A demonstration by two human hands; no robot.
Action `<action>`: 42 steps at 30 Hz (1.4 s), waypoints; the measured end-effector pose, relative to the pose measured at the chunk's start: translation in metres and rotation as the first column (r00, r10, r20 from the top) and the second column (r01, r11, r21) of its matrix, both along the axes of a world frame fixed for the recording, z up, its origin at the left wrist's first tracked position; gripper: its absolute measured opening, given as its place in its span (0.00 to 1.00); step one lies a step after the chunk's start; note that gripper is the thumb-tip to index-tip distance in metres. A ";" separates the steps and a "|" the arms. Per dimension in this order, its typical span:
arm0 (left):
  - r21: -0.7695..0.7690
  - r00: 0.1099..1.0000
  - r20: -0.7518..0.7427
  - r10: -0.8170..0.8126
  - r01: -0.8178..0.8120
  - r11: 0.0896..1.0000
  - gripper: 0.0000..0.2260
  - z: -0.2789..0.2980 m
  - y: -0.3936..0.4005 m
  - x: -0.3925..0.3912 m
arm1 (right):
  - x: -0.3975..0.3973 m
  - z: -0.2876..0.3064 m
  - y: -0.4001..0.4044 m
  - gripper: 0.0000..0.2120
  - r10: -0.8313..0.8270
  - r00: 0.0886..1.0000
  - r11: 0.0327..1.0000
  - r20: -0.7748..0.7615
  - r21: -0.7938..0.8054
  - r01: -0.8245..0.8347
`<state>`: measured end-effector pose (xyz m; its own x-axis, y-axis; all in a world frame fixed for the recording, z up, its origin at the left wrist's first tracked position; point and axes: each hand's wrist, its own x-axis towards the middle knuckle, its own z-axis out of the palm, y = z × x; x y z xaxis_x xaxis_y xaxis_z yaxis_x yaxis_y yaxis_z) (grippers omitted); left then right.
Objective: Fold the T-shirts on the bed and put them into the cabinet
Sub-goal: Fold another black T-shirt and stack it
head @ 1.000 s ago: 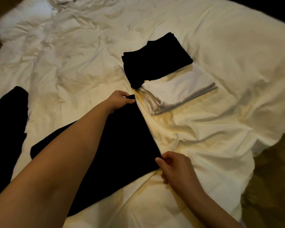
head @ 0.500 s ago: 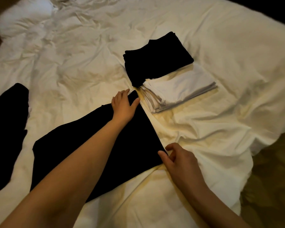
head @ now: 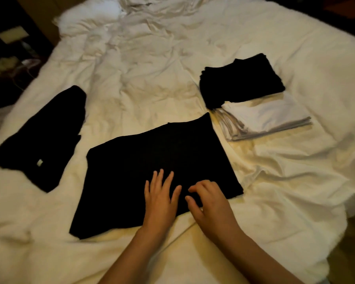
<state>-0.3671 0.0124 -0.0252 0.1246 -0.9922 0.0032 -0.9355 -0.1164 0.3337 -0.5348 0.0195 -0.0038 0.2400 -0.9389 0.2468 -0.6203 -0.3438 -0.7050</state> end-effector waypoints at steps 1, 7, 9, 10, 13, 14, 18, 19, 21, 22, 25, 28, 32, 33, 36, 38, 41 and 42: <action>-0.004 1.000 0.017 -0.006 0.006 1.000 0.37 -0.001 0.010 0.009 | 0.007 -0.002 -0.001 0.14 0.014 1.000 1.000 -0.018 0.010 -0.014; -0.039 0.992 0.025 0.122 -0.121 0.992 0.35 0.002 0.060 0.078 | 0.063 0.004 -0.009 0.15 0.174 0.974 0.983 -0.145 0.090 -0.162; -0.107 0.982 -0.035 0.187 -0.189 0.976 0.28 0.003 0.071 0.099 | 0.084 0.008 -0.016 0.16 0.209 0.964 0.976 -0.163 0.095 -0.195; -0.165 0.974 -0.065 0.218 -0.226 0.960 0.25 0.004 0.074 0.108 | 0.094 0.008 -0.019 0.16 0.225 0.960 0.972 -0.164 0.102 -0.211; -0.338 0.928 -0.160 0.335 -0.371 0.865 0.14 0.011 0.091 0.138 | 0.129 0.010 -0.028 0.17 0.307 0.928 0.949 -0.211 0.137 -0.283; -0.343 0.900 -0.212 0.380 -0.433 0.834 0.10 0.013 0.095 0.144 | 0.138 0.009 -0.032 0.16 0.333 0.916 0.940 -0.222 0.159 -0.303; -0.256 0.748 -0.430 0.506 -0.638 0.726 0.10 0.009 0.116 0.170 | 0.183 0.016 -0.050 0.16 0.398 0.881 0.911 -0.256 0.220 -0.348; -0.243 0.731 -0.449 0.515 -0.654 0.717 0.12 0.007 0.118 0.175 | 0.194 0.019 -0.056 0.16 0.395 0.881 0.912 -0.261 0.226 -0.342; -0.197 0.698 -0.457 0.551 -0.684 0.703 0.15 0.005 0.121 0.188 | 0.218 0.027 -0.067 0.16 0.388 0.886 0.911 -0.256 0.250 -0.327; -0.176 0.690 -0.455 0.563 -0.689 0.703 0.16 0.004 0.122 0.194 | 0.230 0.030 -0.074 0.17 0.384 0.890 0.910 -0.246 0.268 -0.318; -0.164 0.701 -0.459 0.546 -0.671 0.723 0.09 0.000 0.123 0.208 | 0.257 0.038 -0.096 0.20 0.371 0.901 0.901 -0.225 0.320 -0.291; -0.114 0.635 -0.562 0.531 -0.695 0.710 0.06 -0.001 0.120 0.216 | 0.281 0.043 -0.118 0.25 0.348 0.911 0.892 -0.219 0.377 -0.250; -0.123 0.525 -0.737 0.426 -0.724 0.679 0.09 0.000 0.122 0.218 | 0.304 0.042 -0.147 0.27 0.276 0.938 0.913 -0.211 0.362 -0.187; -0.114 0.493 -0.776 0.394 -0.724 0.680 0.09 0.003 0.123 0.218 | 0.308 0.040 -0.154 0.26 0.264 0.936 0.920 -0.233 0.353 -0.171; -0.109 0.430 -0.843 0.323 -0.726 0.679 0.08 0.007 0.125 0.219 | 0.320 0.036 -0.169 0.23 0.273 0.907 0.931 -0.322 0.325 -0.165; -0.082 0.368 -0.884 0.288 -0.729 0.680 0.08 0.008 0.127 0.223 | 0.331 0.034 -0.176 0.22 0.288 0.896 0.931 -0.338 0.316 -0.180; -0.006 0.305 -0.914 0.266 -0.668 0.744 0.05 0.003 0.126 0.226 | 0.344 0.036 -0.182 0.20 0.317 0.883 0.923 -0.347 0.327 -0.202; 0.006 0.328 -0.900 0.287 -0.649 0.761 0.04 0.000 0.125 0.227 | 0.348 0.037 -0.184 0.19 0.329 0.873 0.920 -0.359 0.329 -0.211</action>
<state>-0.1403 0.1370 -0.0255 0.6867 -0.7175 -0.1168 -0.0024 -0.1629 0.9866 -0.1871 -0.1645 0.0331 0.5157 -0.8376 -0.1800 -0.7788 -0.3708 -0.5058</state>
